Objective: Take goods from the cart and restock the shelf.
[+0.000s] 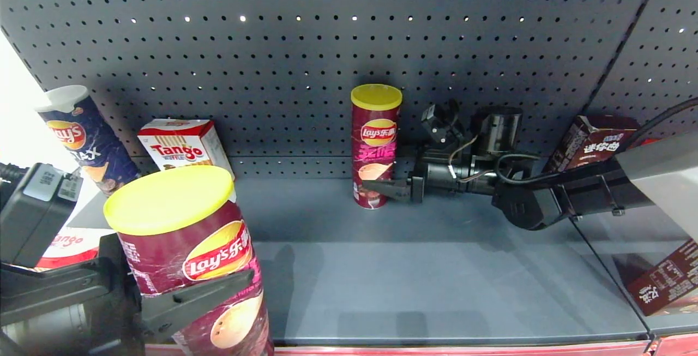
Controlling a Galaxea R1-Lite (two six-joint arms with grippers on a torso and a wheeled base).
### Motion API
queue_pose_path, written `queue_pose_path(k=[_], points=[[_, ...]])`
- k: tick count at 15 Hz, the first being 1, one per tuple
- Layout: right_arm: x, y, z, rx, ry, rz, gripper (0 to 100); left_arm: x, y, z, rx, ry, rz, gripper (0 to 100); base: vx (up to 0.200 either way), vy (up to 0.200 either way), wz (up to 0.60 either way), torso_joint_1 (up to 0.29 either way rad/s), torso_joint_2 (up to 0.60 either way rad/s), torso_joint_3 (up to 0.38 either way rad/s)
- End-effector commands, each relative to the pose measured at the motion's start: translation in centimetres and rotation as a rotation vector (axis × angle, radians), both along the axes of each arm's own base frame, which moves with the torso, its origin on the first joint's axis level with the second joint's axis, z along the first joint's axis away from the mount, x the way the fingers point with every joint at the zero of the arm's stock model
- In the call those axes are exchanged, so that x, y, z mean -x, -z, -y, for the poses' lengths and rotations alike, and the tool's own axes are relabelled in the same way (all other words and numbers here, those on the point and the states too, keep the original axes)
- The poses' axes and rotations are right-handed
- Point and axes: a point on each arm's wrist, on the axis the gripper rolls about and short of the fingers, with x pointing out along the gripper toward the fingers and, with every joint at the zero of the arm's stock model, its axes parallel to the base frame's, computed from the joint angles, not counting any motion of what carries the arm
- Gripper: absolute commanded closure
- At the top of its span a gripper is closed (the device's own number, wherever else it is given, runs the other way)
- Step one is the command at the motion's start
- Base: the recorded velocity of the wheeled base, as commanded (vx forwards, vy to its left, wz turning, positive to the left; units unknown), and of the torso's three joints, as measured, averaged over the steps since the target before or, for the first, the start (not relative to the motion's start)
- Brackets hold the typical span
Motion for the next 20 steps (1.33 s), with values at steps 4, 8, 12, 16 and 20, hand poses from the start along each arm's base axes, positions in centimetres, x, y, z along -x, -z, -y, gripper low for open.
queue_pose_path(k=[4, 8, 12, 16, 20], points=[[-0.7, 1.3, -0.9, 0.007, -0.01, -0.013, 0, 0.0, 0.1, 0.0, -0.001, 0.0, -0.002, 100, 0.0, 0.0, 0.0, 0.0, 0.0, 0.0], [-1.3, 1.7, -1.6, 0.003, -0.008, -0.006, 100, 0.1, 0.2, 0.0, -0.003, -0.005, -0.004, 100, 0.0, 0.0, 0.0, 0.0, 0.0, 0.0], [-0.9, 1.7, -1.9, 0.002, -0.014, -0.005, 100, 0.1, 0.2, -0.1, -0.005, -0.006, -0.004, 100, 0.0, 0.0, 0.0, 0.0, 0.0, 0.0], [0.8, -1.0, -2.2, -0.026, -0.003, 0.039, 100, 0.1, 0.1, -0.1, -0.002, -0.008, 0.001, 100, 0.0, 0.0, 0.0, 0.0, 0.0, 0.0], [6.0, -3.1, -0.8, -0.021, -0.037, 0.025, 100, 0.2, 0.1, -0.1, -0.003, -0.007, 0.004, 100, 0.0, 0.0, 0.0, 0.0, 0.0, 0.0]])
